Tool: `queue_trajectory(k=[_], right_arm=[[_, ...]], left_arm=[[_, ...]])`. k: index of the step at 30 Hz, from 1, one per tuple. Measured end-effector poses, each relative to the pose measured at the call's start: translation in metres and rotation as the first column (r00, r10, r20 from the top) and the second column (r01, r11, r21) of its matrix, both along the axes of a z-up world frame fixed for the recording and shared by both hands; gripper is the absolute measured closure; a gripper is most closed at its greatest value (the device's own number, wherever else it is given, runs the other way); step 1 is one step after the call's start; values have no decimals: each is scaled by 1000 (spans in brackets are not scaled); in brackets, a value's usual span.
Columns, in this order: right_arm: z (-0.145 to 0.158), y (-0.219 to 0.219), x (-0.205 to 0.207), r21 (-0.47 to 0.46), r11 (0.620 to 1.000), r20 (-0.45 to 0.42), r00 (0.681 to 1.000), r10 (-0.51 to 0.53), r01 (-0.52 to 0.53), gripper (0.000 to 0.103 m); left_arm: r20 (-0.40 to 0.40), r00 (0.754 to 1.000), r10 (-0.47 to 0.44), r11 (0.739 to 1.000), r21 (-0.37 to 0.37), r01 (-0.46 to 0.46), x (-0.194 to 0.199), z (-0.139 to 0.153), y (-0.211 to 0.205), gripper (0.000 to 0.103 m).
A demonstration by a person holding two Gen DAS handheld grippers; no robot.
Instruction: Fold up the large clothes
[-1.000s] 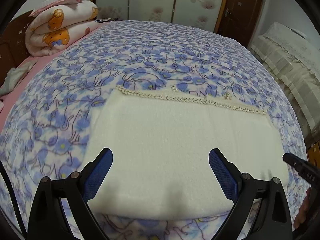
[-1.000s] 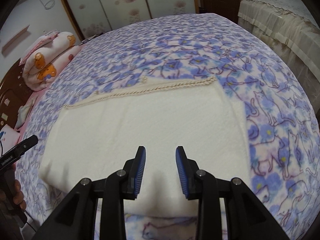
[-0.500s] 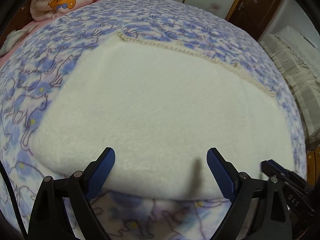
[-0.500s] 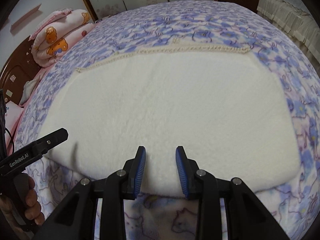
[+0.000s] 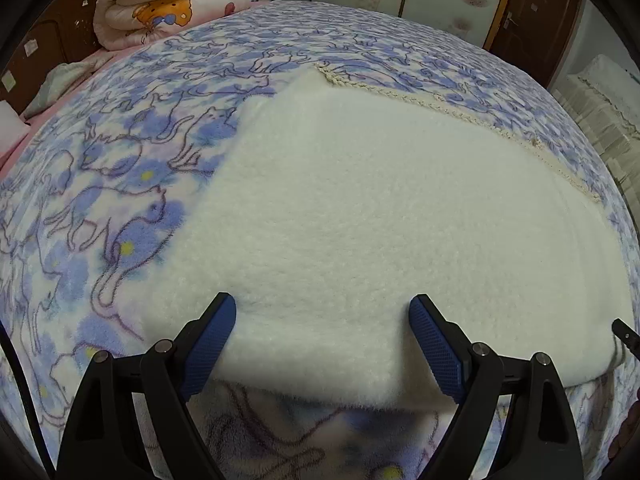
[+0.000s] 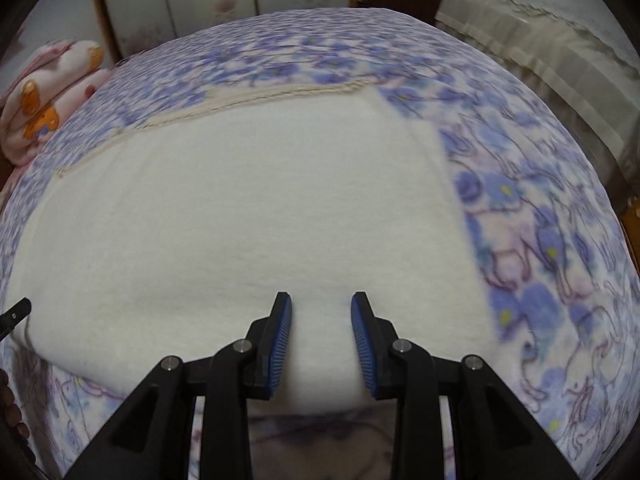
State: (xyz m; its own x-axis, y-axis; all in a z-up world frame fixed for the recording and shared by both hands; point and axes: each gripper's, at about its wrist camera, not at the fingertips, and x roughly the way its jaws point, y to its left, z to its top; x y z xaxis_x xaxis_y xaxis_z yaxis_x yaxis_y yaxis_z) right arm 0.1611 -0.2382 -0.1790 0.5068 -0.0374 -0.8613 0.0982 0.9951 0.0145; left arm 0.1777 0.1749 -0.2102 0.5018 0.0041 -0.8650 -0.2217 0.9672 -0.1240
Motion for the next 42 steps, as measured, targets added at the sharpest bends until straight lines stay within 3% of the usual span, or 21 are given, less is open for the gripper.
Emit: queue_trajectory(k=[6, 18, 25, 35, 42], right_arm=[[0, 0, -5, -10, 1000, -7, 1000, -22, 22, 71], [1, 11, -9, 17, 1000, -14, 1000, -23, 23, 53], [6, 20, -18, 56, 998, -19, 1000, 2, -1, 53], [17, 40, -33, 110, 992, -6, 998, 61, -60, 53], [28, 53, -45, 132, 986, 15, 995, 99, -101, 53]], left_arm=[[-8, 1000, 9, 1000, 5, -9, 3, 1, -2, 15], [-30, 1000, -9, 1000, -10, 8, -3, 4, -7, 14], [-35, 999, -29, 999, -42, 27, -12, 10, -12, 14], [-71, 996, -55, 981, -191, 40, -31, 18, -18, 14], [-69, 996, -64, 981, -186, 50, -48, 27, -23, 14]])
